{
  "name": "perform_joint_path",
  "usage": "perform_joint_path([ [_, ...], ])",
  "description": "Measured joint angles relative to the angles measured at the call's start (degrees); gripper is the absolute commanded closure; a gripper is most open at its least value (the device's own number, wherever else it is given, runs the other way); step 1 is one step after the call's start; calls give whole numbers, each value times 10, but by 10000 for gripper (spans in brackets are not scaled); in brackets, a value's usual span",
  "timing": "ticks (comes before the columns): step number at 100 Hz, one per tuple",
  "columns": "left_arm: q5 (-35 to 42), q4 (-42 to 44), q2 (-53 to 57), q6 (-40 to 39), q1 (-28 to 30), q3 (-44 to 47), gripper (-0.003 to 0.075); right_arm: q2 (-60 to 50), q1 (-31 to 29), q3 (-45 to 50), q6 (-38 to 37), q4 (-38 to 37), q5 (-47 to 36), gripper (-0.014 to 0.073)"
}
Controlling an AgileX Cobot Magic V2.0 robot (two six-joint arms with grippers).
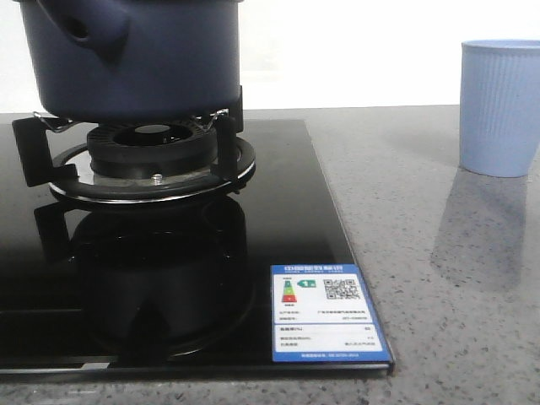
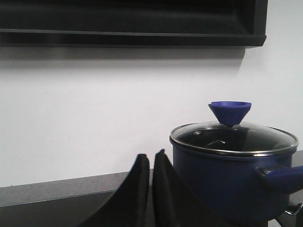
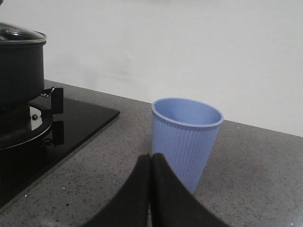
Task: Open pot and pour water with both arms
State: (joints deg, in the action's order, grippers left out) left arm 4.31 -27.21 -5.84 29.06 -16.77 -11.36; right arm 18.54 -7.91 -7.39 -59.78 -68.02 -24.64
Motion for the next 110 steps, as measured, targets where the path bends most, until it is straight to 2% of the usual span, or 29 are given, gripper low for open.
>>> perform_joint_path([
  [42, 4, 17, 0, -1, 3, 5, 736, 0, 0, 0, 1, 0, 1, 654],
  [73, 2, 196, 13, -198, 95, 91, 736, 0, 0, 0, 1, 0, 3, 654],
  [89, -27, 217, 59, -220, 118, 113, 736, 0, 0, 0, 1, 0, 4, 654],
  [110, -82, 221, 61, -225, 143, 113, 736, 0, 0, 0, 1, 1, 4, 654],
])
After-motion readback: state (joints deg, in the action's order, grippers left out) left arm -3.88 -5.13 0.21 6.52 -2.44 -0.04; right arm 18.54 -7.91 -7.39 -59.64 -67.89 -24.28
